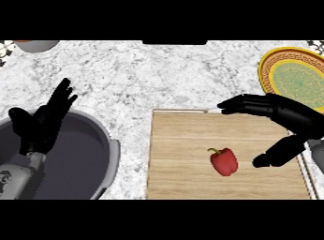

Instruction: Pick the bell pepper from the tray and place it in the plate

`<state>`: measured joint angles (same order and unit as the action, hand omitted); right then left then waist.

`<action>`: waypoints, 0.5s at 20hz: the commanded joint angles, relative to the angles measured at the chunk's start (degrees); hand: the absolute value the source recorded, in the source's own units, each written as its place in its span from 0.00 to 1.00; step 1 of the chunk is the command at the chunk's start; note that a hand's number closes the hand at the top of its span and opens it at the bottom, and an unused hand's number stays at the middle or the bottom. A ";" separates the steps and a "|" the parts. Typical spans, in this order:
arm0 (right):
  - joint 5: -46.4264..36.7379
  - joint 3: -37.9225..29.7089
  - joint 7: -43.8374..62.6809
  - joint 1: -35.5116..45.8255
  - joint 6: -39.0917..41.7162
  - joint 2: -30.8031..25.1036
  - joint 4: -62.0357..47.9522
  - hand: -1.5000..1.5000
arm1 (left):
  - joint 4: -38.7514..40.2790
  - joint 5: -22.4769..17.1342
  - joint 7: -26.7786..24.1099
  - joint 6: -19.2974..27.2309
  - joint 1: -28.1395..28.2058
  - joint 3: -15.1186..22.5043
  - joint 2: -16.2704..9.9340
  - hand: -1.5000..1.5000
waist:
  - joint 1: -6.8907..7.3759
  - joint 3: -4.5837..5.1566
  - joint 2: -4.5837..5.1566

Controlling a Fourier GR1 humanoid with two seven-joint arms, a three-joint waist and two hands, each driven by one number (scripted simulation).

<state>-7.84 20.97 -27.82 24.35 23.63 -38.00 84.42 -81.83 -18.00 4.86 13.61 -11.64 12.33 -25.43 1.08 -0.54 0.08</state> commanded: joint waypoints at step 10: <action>-17.05 3.33 0.36 1.83 4.55 -4.15 4.33 0.00 | 3.46 2.73 1.24 0.18 0.49 -1.52 3.24 0.50 | -1.34 0.57 -0.16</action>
<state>-22.18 24.32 -29.63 26.12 25.42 -40.32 85.48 -80.53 -17.13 6.11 12.45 -12.02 9.95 -24.67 0.12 -0.36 -0.26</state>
